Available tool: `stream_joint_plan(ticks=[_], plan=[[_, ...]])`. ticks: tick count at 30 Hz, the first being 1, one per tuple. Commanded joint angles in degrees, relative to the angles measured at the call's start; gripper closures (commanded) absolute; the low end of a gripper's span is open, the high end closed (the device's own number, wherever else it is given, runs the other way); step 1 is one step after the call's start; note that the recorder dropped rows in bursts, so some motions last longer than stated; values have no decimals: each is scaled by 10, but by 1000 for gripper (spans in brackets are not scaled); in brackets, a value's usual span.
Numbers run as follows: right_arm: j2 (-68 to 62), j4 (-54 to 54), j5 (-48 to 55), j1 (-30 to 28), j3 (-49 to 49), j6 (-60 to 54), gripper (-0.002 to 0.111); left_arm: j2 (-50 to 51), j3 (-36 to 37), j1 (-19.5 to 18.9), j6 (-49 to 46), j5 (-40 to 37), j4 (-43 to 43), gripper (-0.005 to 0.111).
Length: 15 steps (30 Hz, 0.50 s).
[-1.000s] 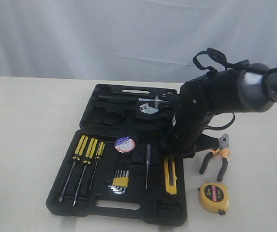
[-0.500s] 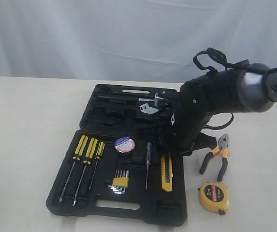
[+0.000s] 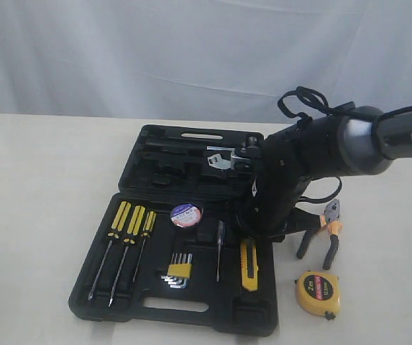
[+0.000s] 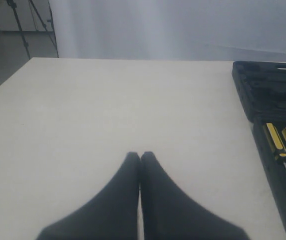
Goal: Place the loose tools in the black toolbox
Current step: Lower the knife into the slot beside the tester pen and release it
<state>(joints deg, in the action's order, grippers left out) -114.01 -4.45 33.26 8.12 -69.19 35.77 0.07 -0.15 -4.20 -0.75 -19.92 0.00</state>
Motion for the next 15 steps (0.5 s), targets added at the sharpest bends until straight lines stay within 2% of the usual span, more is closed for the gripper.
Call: stream_joint_plan(ticks=[1, 8, 10, 13, 15], plan=[[-4, -49, 10, 1, 0, 30, 109, -1, 1, 3, 3, 3, 0, 107], [-4, -49, 12, 1, 0, 27, 108, -1, 1, 3, 3, 3, 0, 107], [-4, -49, 16, 1, 0, 23, 105, -1, 1, 3, 3, 3, 0, 107], [-4, -49, 18, 1, 0, 23, 87, -1, 1, 3, 3, 3, 0, 107], [-4, -49, 18, 1, 0, 23, 68, -1, 1, 3, 3, 3, 0, 107]])
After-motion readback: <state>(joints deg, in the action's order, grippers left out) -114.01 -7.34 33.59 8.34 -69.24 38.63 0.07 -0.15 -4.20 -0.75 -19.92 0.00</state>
